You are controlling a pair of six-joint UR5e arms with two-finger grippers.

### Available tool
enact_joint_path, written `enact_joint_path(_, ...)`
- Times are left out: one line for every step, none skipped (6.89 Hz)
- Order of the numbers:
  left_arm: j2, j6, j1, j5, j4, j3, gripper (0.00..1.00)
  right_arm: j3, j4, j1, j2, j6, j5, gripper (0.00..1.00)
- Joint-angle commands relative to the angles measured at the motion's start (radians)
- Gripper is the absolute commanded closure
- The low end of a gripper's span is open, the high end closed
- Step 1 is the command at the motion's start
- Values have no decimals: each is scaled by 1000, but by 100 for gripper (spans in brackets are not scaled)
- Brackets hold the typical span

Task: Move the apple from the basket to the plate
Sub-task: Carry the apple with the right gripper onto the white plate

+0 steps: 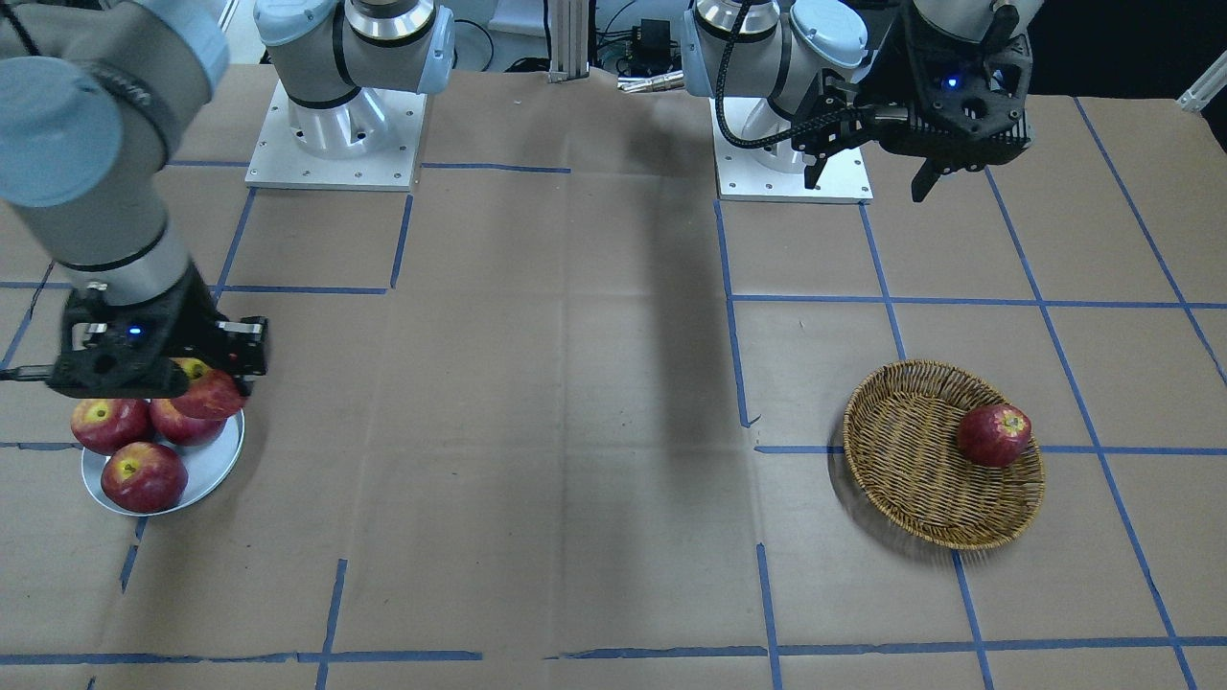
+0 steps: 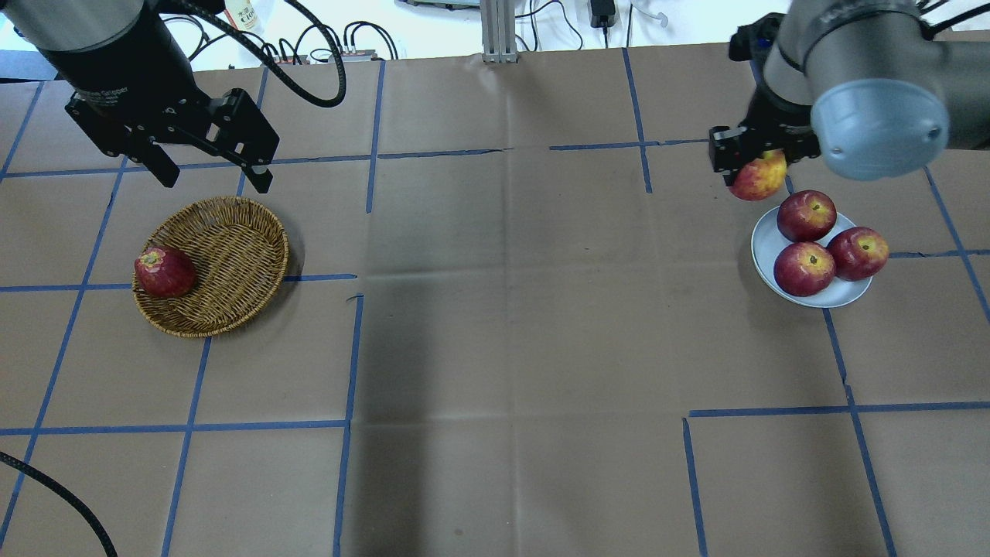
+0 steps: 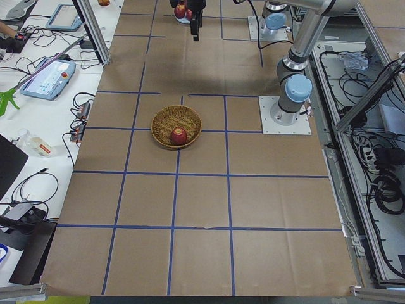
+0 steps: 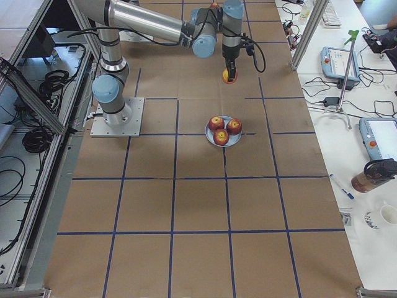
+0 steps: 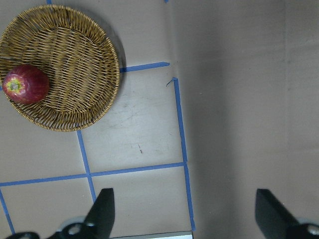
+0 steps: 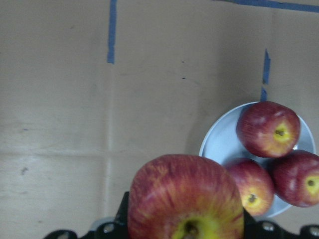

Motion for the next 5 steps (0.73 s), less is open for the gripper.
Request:
enact_joint_path(7,0,0,0,0,-8,1,36,-4,-224,6,-292,15,39)
enact_joint_path(11,0,-1,0,2,-14,1,39,-24,-266,14,-341,19,39)
enact_joint_path(11,0,-2,0,0,-14,1,52,-35,-269,52,-348,45,39)
enact_joint_path(11,0,-2,0,0,-15,1,66,-77,-269,96,-348,47,39)
enact_joint_path(11,0,-2,0,0,-17,1,86,-102,-269,115,-345,64,39)
